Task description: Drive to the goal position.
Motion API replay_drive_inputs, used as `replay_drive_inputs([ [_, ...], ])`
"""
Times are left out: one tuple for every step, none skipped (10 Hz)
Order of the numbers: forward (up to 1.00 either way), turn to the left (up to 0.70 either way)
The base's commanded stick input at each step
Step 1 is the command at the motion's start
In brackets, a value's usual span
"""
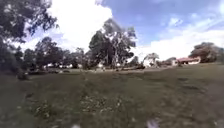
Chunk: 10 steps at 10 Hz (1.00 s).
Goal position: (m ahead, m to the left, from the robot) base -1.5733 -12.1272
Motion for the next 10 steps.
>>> replay_drive_inputs([
  [0.70,0.00],
  [0.70,0.00],
  [0.70,0.00],
  [0.70,0.00],
  [0.70,0.00],
  [0.70,0.00],
  [0.70,0.00],
  [0.70,0.00],
  [0.70,0.00],
  [0.70,0.00],
])
